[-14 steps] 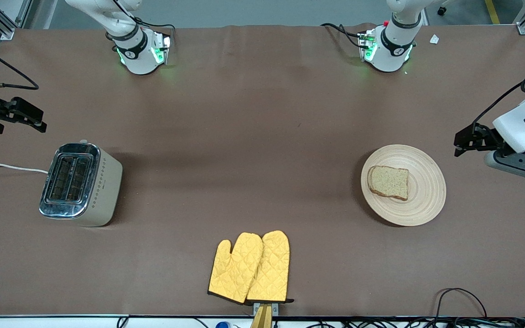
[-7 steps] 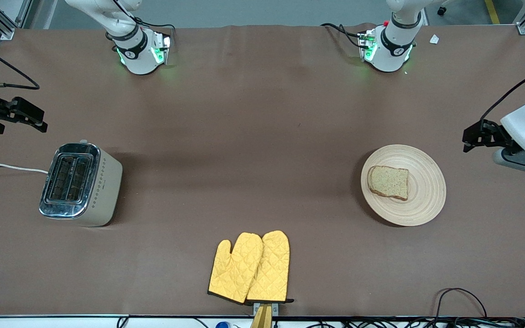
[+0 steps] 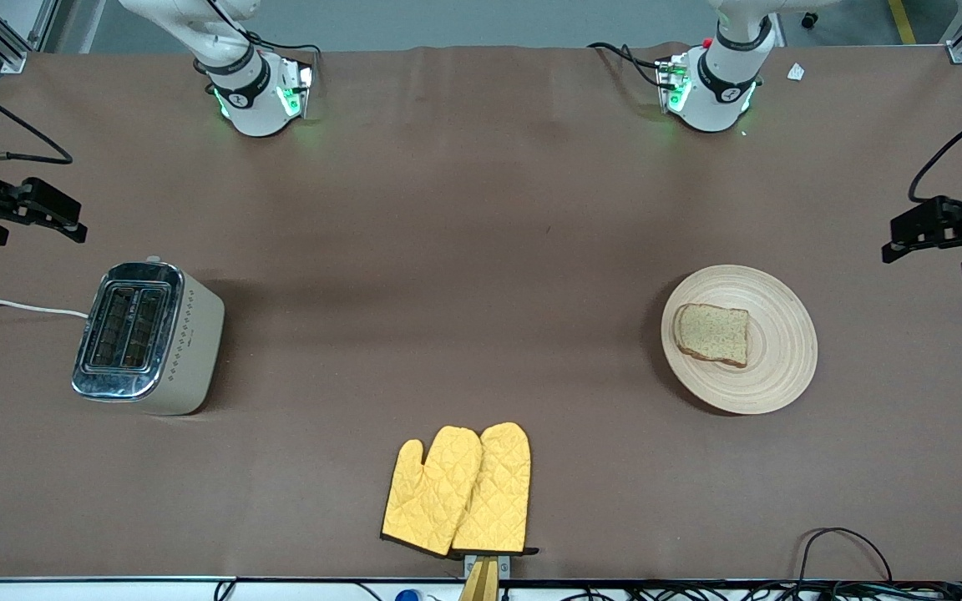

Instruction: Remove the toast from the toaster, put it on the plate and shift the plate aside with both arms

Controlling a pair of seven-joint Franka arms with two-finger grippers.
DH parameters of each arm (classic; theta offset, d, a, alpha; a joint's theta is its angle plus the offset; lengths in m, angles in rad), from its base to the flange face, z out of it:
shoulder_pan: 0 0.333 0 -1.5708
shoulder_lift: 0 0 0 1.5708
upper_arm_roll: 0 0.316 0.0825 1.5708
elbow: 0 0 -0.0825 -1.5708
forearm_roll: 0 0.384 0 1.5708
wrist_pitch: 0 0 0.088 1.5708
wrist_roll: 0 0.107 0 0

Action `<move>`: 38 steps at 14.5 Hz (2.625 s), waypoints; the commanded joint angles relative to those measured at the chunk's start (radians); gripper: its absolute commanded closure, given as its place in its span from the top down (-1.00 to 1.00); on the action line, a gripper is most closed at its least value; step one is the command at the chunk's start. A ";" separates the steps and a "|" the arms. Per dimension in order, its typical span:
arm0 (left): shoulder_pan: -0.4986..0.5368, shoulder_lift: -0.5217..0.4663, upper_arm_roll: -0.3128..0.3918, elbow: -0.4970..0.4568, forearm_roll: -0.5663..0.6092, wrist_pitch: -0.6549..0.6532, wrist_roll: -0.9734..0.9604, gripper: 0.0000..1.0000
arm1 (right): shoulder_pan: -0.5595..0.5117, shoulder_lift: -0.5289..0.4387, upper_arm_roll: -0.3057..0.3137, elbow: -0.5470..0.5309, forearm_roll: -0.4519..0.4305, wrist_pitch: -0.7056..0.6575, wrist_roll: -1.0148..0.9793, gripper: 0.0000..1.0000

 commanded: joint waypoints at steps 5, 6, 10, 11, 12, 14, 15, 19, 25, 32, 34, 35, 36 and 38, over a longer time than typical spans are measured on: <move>-0.064 -0.175 0.014 -0.225 0.076 0.051 -0.069 1.00 | 0.002 -0.009 0.003 0.003 -0.017 -0.009 0.003 1.00; -0.064 -0.191 0.014 -0.248 0.076 0.068 -0.089 1.00 | 0.002 -0.010 0.003 0.003 -0.015 -0.009 0.003 1.00; -0.090 -0.186 0.005 -0.241 0.076 0.052 -0.227 1.00 | 0.002 -0.009 0.003 0.003 -0.014 -0.009 0.003 1.00; -0.089 -0.183 -0.004 -0.236 0.078 0.051 -0.232 1.00 | 0.002 -0.009 0.003 0.003 -0.014 -0.009 0.000 1.00; -0.086 -0.176 -0.012 -0.225 0.076 0.052 -0.226 1.00 | 0.002 -0.009 0.003 0.003 -0.014 -0.009 0.000 1.00; -0.084 -0.147 -0.013 -0.192 0.073 0.051 -0.232 1.00 | 0.002 -0.009 0.003 0.003 -0.014 -0.009 0.003 1.00; -0.083 -0.146 -0.013 -0.192 0.070 0.051 -0.237 1.00 | 0.002 -0.009 0.003 0.003 -0.014 -0.009 0.005 1.00; -0.080 -0.142 -0.012 -0.179 0.076 0.051 -0.234 1.00 | -0.001 -0.009 0.002 0.003 -0.015 -0.009 -0.004 1.00; -0.075 -0.137 -0.009 -0.178 0.079 0.051 -0.232 1.00 | 0.000 -0.009 0.002 0.003 -0.015 -0.009 0.002 1.00; -0.072 -0.136 -0.009 -0.178 0.081 0.051 -0.231 1.00 | 0.000 -0.009 0.002 0.003 -0.015 -0.009 0.000 1.00; -0.072 -0.136 -0.007 -0.178 0.081 0.051 -0.229 1.00 | 0.000 -0.009 0.002 0.003 -0.015 -0.009 0.000 1.00; -0.073 -0.136 -0.009 -0.179 0.079 0.055 -0.235 1.00 | 0.000 -0.009 0.002 0.003 -0.015 -0.009 0.000 1.00; -0.079 -0.136 -0.009 -0.178 0.085 0.054 -0.243 1.00 | 0.000 -0.009 0.002 0.003 -0.015 -0.009 0.000 1.00; -0.076 -0.136 -0.012 -0.181 0.094 0.055 -0.243 1.00 | 0.000 -0.009 0.002 0.003 -0.015 -0.009 -0.003 1.00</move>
